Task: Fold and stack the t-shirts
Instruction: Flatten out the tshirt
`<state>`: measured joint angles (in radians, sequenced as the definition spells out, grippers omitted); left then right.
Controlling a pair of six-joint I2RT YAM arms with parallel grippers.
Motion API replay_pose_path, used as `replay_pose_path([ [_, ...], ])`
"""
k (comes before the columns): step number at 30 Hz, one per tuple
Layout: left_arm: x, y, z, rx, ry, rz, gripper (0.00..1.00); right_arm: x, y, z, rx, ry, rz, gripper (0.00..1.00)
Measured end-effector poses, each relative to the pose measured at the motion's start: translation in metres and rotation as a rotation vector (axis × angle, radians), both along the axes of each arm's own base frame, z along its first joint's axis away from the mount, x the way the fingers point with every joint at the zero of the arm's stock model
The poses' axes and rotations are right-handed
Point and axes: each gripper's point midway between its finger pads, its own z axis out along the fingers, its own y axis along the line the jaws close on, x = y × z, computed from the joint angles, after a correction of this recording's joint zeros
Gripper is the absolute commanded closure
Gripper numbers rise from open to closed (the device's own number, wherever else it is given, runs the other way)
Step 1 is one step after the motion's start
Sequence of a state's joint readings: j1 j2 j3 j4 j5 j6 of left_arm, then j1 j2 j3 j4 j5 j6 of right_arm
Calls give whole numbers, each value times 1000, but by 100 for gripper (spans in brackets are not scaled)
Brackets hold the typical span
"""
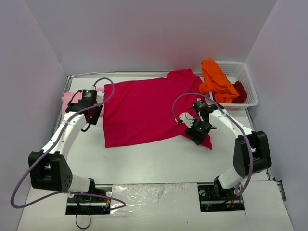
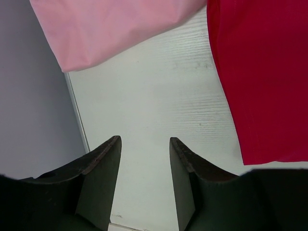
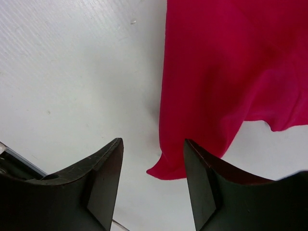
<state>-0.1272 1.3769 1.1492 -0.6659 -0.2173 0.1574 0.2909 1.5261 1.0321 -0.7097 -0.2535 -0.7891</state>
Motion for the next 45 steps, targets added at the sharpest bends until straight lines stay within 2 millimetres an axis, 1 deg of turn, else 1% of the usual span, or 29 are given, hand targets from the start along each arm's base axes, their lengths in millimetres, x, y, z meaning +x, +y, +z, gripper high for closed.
replay_pose_path([
  [7,0,2,0,0,0,4,56,-2,-1,-28,-30,93,1,50],
  [16,0,3,0,3,2,2,56,5,-1,-46,-44,109,-2,50],
  [19,0,3,0,3,2,1,56,9,-1,-48,-44,94,-5,55],
  [22,0,3,0,4,3,0,56,14,-2,-49,-53,76,-11,58],
  [23,0,3,0,4,3,0,56,15,-2,-50,-57,73,-15,62],
  [27,0,3,-1,5,6,-1,56,21,-6,-53,-83,55,-37,69],
  [28,0,3,-1,5,7,-2,56,22,-7,-54,-90,50,-43,76],
  [29,0,3,-2,5,8,-2,56,23,-8,-54,-99,44,-47,81],
  [30,0,3,-2,6,9,-2,56,25,-10,-54,-106,36,-53,91],
  [33,0,3,-2,6,9,-2,56,30,-12,-54,-120,14,-71,100],
  [37,0,3,-2,6,10,-2,56,30,-12,-53,-123,15,-74,100],
  [40,0,3,-2,6,12,-3,56,22,-12,-49,-121,39,-65,100],
  [43,-1,3,-5,7,23,-3,56,9,-11,-40,-104,86,-38,100],
  [45,-1,4,-9,9,40,-3,56,3,-6,-29,-81,116,-12,100],
])
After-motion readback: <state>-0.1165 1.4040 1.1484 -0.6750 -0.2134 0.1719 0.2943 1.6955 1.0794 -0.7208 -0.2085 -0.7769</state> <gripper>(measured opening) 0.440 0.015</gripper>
